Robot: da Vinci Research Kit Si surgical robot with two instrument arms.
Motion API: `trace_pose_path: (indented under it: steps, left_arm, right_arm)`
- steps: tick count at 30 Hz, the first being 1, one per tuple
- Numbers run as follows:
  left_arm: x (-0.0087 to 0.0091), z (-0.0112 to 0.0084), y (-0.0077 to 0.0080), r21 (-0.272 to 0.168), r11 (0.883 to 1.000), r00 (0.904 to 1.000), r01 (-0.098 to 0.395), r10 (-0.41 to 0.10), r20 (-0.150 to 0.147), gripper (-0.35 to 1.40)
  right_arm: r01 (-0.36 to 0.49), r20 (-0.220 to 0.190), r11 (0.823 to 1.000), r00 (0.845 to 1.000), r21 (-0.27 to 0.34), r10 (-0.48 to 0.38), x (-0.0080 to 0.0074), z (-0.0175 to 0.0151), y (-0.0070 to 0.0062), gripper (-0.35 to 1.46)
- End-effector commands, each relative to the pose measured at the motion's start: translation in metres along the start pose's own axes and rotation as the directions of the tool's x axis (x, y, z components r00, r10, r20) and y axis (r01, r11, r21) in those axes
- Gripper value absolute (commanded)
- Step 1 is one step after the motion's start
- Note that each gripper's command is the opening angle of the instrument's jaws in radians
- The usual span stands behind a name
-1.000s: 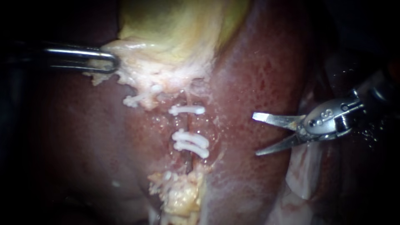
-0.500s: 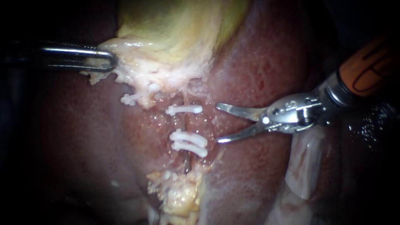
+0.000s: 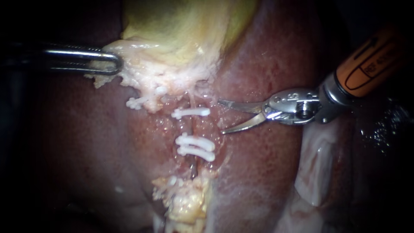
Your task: Go to the cutting position right tube
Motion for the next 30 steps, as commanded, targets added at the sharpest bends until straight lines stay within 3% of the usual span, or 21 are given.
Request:
trace_pose_path:
  steps: [1, 23, 30]
  left_arm:
    - [0.0000, 0.0000, 0.0000, 0.001, 1.000, 1.0000, 0.000, 0.000, 0.000, -0.35]
    - [0.0001, 0.0003, 0.0003, -0.002, 1.000, 1.0000, 0.001, -0.001, 0.001, -0.35]
    - [0.0001, 0.0004, 0.0003, -0.004, 1.000, 1.0000, 0.001, -0.001, 0.002, -0.35]
  right_arm:
    - [-0.007, 0.002, 1.000, 1.000, 0.007, 0.007, 0.0000, 0.0003, -0.0001, 1.26]
    - [-0.066, 0.003, 0.998, 0.998, 0.025, 0.066, -0.0004, 0.0071, 0.0000, 1.26]
    - [-0.088, -0.026, 0.995, 0.996, 0.051, 0.089, 0.0000, 0.0085, 0.0002, 1.24]
